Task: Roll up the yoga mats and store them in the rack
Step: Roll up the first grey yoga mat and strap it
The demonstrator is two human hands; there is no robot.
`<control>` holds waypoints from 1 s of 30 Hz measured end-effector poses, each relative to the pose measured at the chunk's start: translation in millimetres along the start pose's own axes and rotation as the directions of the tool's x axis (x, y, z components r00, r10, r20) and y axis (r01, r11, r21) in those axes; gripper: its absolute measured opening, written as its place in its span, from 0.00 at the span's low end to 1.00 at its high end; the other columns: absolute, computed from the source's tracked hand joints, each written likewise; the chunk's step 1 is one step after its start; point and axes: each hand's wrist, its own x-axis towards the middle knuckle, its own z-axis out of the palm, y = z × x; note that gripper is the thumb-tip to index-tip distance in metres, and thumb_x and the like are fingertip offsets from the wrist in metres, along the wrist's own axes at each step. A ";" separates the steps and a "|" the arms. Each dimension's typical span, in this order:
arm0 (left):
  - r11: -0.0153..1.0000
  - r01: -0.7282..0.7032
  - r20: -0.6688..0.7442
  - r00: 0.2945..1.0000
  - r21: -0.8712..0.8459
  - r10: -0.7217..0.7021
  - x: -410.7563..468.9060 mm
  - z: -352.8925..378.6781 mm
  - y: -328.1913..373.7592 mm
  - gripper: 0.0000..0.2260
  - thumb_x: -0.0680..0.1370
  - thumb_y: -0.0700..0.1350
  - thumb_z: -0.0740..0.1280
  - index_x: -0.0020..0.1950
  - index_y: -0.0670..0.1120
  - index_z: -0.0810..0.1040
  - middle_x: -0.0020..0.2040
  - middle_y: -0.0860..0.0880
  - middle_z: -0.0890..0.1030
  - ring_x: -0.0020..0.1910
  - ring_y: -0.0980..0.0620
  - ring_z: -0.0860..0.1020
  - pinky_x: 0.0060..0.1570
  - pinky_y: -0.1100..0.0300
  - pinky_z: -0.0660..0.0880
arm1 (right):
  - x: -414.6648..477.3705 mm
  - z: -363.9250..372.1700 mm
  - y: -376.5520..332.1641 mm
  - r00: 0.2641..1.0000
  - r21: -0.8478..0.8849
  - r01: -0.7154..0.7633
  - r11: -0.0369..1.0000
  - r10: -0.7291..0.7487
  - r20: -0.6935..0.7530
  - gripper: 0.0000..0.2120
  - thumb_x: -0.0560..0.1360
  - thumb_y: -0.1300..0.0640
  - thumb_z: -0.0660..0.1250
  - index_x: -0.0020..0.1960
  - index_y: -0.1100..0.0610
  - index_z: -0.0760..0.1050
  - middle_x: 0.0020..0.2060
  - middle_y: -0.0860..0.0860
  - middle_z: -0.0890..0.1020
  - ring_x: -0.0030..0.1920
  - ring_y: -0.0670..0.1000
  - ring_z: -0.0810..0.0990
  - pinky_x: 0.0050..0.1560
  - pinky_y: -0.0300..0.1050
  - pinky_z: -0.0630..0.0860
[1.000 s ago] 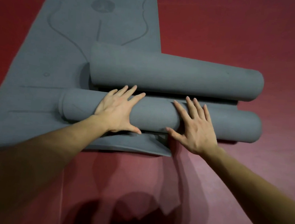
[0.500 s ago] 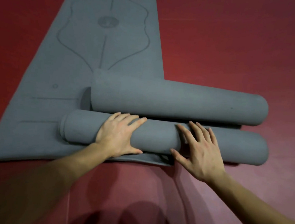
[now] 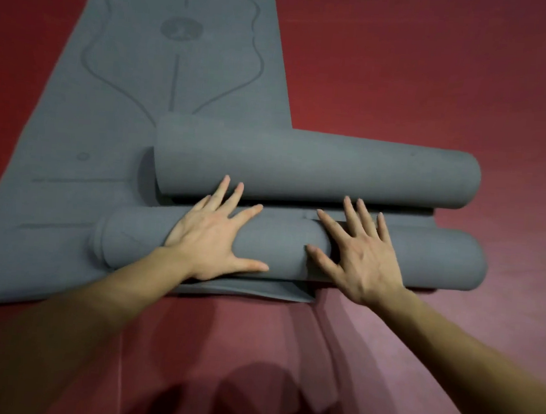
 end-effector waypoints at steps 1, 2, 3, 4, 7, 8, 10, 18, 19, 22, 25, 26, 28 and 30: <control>1.000 0.007 -0.004 1.000 0.000 -0.007 3.5 -2.2 -1.9 0.53 0.63 0.85 0.48 0.83 0.60 0.50 0.84 0.44 0.42 0.82 0.44 0.36 0.81 0.46 0.51 | -4.9 3.6 0.1 1.000 -0.015 0.020 1.000 -0.021 -0.024 0.40 0.75 0.24 0.44 0.82 0.41 0.58 0.82 0.59 0.57 0.83 0.61 0.53 0.81 0.63 0.49; 1.000 0.011 -0.010 1.000 0.005 -0.011 6.0 -3.6 -2.7 0.52 0.64 0.85 0.46 0.83 0.60 0.51 0.84 0.44 0.41 0.82 0.45 0.36 0.81 0.46 0.50 | -7.5 7.1 0.4 0.999 -0.020 0.032 0.999 -0.033 -0.036 0.40 0.76 0.24 0.46 0.82 0.42 0.59 0.82 0.59 0.59 0.82 0.61 0.56 0.80 0.64 0.52; 1.000 0.010 -0.021 1.000 0.011 -0.010 6.6 -4.2 -2.2 0.51 0.65 0.85 0.46 0.83 0.60 0.52 0.84 0.44 0.41 0.82 0.46 0.37 0.81 0.46 0.49 | -6.7 9.2 1.3 0.999 -0.021 0.037 0.999 -0.038 -0.038 0.40 0.76 0.24 0.47 0.82 0.42 0.59 0.81 0.59 0.61 0.81 0.62 0.58 0.80 0.64 0.53; 1.000 0.007 -0.041 0.999 0.015 -0.006 6.0 -4.0 -0.8 0.49 0.66 0.84 0.45 0.82 0.60 0.53 0.84 0.44 0.43 0.83 0.46 0.40 0.81 0.47 0.49 | -2.2 9.0 2.3 0.999 -0.019 0.037 0.999 -0.038 -0.029 0.40 0.76 0.24 0.47 0.82 0.42 0.60 0.81 0.59 0.61 0.81 0.62 0.58 0.80 0.64 0.54; 1.000 0.023 -0.125 0.992 -0.005 -0.023 1.2 -0.2 3.1 0.44 0.72 0.78 0.46 0.82 0.56 0.58 0.84 0.44 0.53 0.83 0.46 0.50 0.80 0.46 0.51 | 22.4 -1.4 3.9 0.999 0.001 0.010 1.000 -0.010 0.043 0.43 0.73 0.22 0.42 0.82 0.40 0.58 0.82 0.57 0.59 0.82 0.59 0.55 0.81 0.61 0.50; 0.999 0.031 -0.142 0.989 -0.008 -0.032 -0.9 2.1 4.8 0.43 0.73 0.77 0.47 0.82 0.54 0.59 0.83 0.44 0.56 0.82 0.46 0.53 0.80 0.45 0.53 | 30.8 -4.8 4.5 0.998 0.011 0.004 1.000 -0.005 0.068 0.44 0.71 0.22 0.40 0.82 0.39 0.57 0.83 0.55 0.58 0.82 0.59 0.54 0.81 0.59 0.49; 0.999 0.051 -0.158 0.986 0.015 -0.048 -2.9 5.6 8.9 0.44 0.74 0.76 0.48 0.83 0.51 0.57 0.82 0.43 0.59 0.82 0.44 0.55 0.79 0.44 0.55 | 44.5 -8.9 5.4 0.997 0.029 -0.009 1.000 0.007 0.081 0.45 0.70 0.21 0.37 0.81 0.38 0.57 0.84 0.54 0.53 0.83 0.57 0.51 0.81 0.59 0.47; 0.998 0.033 -0.037 0.999 0.053 -0.031 20.8 -1.4 -4.2 0.56 0.62 0.83 0.59 0.83 0.59 0.44 0.84 0.46 0.50 0.83 0.43 0.49 0.80 0.47 0.52 | 28.6 -0.6 -1.1 0.999 0.008 0.035 0.999 -0.035 -0.038 0.46 0.72 0.21 0.48 0.83 0.43 0.58 0.82 0.62 0.53 0.83 0.61 0.51 0.81 0.64 0.47; 0.997 0.023 -0.028 0.999 0.067 -0.021 22.1 0.1 -6.2 0.57 0.62 0.82 0.62 0.83 0.59 0.43 0.84 0.46 0.49 0.83 0.42 0.49 0.80 0.47 0.52 | 24.1 1.4 -0.6 0.998 -0.010 0.054 0.998 -0.054 -0.037 0.47 0.71 0.20 0.50 0.83 0.44 0.58 0.82 0.62 0.55 0.82 0.62 0.53 0.81 0.64 0.49; 0.996 0.000 -0.062 0.998 0.088 0.006 22.3 3.0 -5.8 0.56 0.63 0.80 0.66 0.83 0.57 0.49 0.83 0.47 0.57 0.81 0.41 0.55 0.79 0.47 0.55 | 21.1 1.0 0.2 0.998 -0.031 0.060 0.998 -0.060 -0.024 0.49 0.70 0.19 0.52 0.82 0.45 0.59 0.80 0.61 0.63 0.80 0.63 0.60 0.80 0.65 0.52; 0.997 -0.034 -0.164 0.985 0.076 0.046 16.9 3.8 -5.0 0.53 0.60 0.76 0.72 0.79 0.54 0.64 0.73 0.47 0.75 0.71 0.42 0.73 0.74 0.47 0.66 | 16.6 -0.3 -2.8 0.998 -0.030 0.053 0.998 -0.053 -0.015 0.48 0.70 0.20 0.54 0.82 0.46 0.60 0.78 0.61 0.67 0.79 0.63 0.62 0.79 0.66 0.55; 0.997 -0.045 -0.209 0.976 0.069 0.059 14.2 5.2 -4.7 0.52 0.59 0.75 0.74 0.77 0.53 0.68 0.69 0.48 0.78 0.67 0.43 0.77 0.71 0.48 0.69 | 12.5 -0.5 -3.5 0.998 -0.033 0.055 0.998 -0.056 -0.017 0.47 0.71 0.20 0.54 0.82 0.47 0.61 0.77 0.61 0.68 0.78 0.63 0.63 0.79 0.65 0.55; 0.996 -0.064 -0.257 0.963 0.054 0.075 4.3 8.3 -2.2 0.50 0.57 0.74 0.76 0.74 0.51 0.73 0.65 0.48 0.80 0.61 0.45 0.80 0.68 0.49 0.73 | 1.6 -1.3 -5.0 0.997 -0.023 0.065 0.998 -0.066 -0.041 0.46 0.72 0.21 0.53 0.81 0.47 0.63 0.74 0.60 0.71 0.77 0.62 0.66 0.78 0.65 0.58; 0.995 -0.083 -0.267 0.959 0.048 0.093 -9.5 12.6 1.9 0.50 0.56 0.73 0.76 0.72 0.51 0.75 0.63 0.48 0.81 0.60 0.46 0.81 0.67 0.50 0.75 | -10.4 -3.3 -6.0 0.995 0.014 0.071 0.997 -0.070 -0.066 0.44 0.73 0.20 0.49 0.78 0.47 0.67 0.71 0.59 0.74 0.74 0.62 0.69 0.76 0.64 0.61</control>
